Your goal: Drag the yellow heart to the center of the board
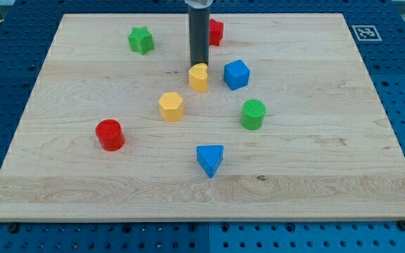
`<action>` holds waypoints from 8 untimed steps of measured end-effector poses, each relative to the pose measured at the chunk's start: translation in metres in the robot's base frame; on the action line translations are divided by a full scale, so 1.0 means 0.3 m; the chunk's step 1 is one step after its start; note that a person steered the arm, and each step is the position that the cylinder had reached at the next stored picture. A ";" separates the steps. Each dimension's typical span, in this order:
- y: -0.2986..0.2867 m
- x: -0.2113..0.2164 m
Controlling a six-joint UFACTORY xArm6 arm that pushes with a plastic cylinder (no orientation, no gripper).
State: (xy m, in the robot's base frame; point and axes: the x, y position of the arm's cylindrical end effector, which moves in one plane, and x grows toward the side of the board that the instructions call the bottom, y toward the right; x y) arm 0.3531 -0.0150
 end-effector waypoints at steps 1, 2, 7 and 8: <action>0.000 0.004; 0.021 0.015; 0.200 0.104; 0.200 0.122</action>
